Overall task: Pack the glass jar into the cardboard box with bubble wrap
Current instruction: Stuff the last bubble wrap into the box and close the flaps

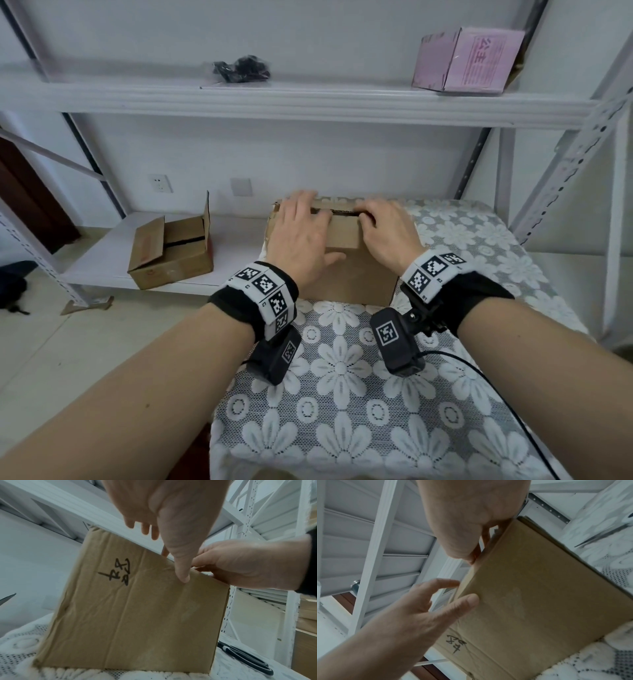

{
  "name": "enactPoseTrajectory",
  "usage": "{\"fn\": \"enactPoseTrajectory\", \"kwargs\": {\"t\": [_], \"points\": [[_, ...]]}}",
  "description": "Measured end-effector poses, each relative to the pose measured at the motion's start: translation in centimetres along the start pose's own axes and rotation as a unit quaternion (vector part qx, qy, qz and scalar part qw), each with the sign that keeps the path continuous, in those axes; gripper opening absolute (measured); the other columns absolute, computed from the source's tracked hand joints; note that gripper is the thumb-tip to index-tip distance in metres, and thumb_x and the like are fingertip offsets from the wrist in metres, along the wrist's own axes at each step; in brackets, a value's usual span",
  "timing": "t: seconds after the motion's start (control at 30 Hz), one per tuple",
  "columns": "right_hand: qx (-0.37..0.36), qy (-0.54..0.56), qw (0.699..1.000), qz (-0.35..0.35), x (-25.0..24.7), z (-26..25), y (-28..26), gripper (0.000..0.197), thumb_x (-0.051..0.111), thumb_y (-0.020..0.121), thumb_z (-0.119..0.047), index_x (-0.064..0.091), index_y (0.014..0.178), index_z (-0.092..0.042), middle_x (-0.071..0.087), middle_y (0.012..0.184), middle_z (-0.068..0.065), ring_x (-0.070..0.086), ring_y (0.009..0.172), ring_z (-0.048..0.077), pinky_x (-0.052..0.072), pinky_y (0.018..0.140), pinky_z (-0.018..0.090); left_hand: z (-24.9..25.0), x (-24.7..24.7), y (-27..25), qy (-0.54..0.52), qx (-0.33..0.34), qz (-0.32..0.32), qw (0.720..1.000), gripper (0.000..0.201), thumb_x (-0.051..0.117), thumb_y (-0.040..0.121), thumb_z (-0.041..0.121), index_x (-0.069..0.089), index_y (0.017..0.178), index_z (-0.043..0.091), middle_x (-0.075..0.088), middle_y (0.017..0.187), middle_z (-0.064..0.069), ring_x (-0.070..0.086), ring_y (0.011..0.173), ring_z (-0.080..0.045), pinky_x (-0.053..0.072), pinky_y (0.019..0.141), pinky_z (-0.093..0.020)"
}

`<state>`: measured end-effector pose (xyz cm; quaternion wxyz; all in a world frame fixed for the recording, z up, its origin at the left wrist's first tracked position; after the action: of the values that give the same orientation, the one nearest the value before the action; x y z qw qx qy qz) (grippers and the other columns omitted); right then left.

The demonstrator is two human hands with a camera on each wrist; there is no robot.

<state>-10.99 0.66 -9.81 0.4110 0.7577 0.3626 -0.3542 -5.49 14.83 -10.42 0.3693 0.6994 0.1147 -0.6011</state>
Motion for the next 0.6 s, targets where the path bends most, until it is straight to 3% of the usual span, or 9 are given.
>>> {"fn": "enactPoseTrajectory", "kwargs": {"t": [0.1,0.17,0.27,0.37,0.5,0.6], "points": [[-0.002,-0.034,0.999,0.005,0.2,-0.1,-0.5,0.031,0.04,0.097,-0.023,0.063,0.119,-0.023,0.062,0.124,-0.002,0.046,0.121,0.024,0.03,0.108,0.046,-0.7,0.7,0.5,0.025,-0.035,-0.067,0.997,0.109,0.052,0.077,0.073,0.011,0.151,0.005,0.003,0.161,-0.014,0.0,0.149,-0.028,0.001,0.121,-0.043],[0.0,-0.035,0.999,0.006,0.4,0.0,-0.5,0.031,0.039,0.098,-0.023,0.064,0.116,-0.022,0.062,0.122,-0.002,0.046,0.121,0.023,0.03,0.108,0.046,-1.1,1.1,0.7,0.022,-0.047,-0.094,0.994,0.113,0.044,0.076,0.079,0.001,0.153,0.008,0.001,0.162,-0.009,-0.002,0.15,-0.023,-0.001,0.121,-0.042],[0.013,-0.006,1.0,0.015,0.2,0.2,-0.5,0.028,0.044,0.097,-0.023,0.067,0.111,-0.017,0.061,0.124,0.001,0.047,0.12,0.024,0.033,0.106,0.04,-1.4,1.8,0.7,0.027,-0.046,-0.118,0.992,0.109,0.033,0.076,0.083,0.001,0.154,0.014,0.001,0.163,-0.005,-0.002,0.15,-0.02,0.001,0.121,-0.044],[0.048,0.009,0.999,0.005,-0.1,0.1,-0.6,0.029,0.048,0.096,-0.025,0.066,0.118,-0.017,0.046,0.144,0.005,0.035,0.135,0.026,0.024,0.114,0.038,-1.5,2.1,0.7,0.02,-0.044,-0.12,0.992,0.103,0.03,0.077,0.082,0.002,0.154,0.02,0.001,0.163,-0.004,-0.002,0.15,-0.019,0.001,0.121,-0.044],[0.108,-0.011,0.993,-0.037,0.1,0.4,-0.7,0.048,0.04,0.098,-0.034,0.038,0.144,-0.019,0.013,0.159,0.01,0.008,0.147,0.032,0.01,0.12,0.042,-1.5,2.1,0.7,0.002,-0.05,-0.111,0.993,0.099,0.034,0.076,0.082,0.013,0.153,0.023,0.006,0.162,-0.007,0.002,0.15,-0.022,0.003,0.121,-0.045],[0.142,0.028,0.988,-0.045,0.6,0.9,-0.4,0.054,0.039,0.098,-0.033,0.03,0.147,-0.016,0.013,0.158,0.012,0.012,0.146,0.033,0.016,0.118,0.043,-1.5,1.9,0.6,-0.001,-0.096,-0.114,0.989,0.098,0.04,0.068,0.087,0.024,0.148,0.034,0.007,0.159,-0.021,0.003,0.147,-0.038,0.003,0.119,-0.051]]}}
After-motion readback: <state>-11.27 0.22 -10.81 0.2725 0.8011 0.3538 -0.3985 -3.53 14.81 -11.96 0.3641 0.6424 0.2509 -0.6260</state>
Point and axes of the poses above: each hand's wrist, its own y-axis towards the middle knuckle, its own x-axis out of the palm, z = x × y, the point moved 2 cm from there along y, towards the middle knuckle
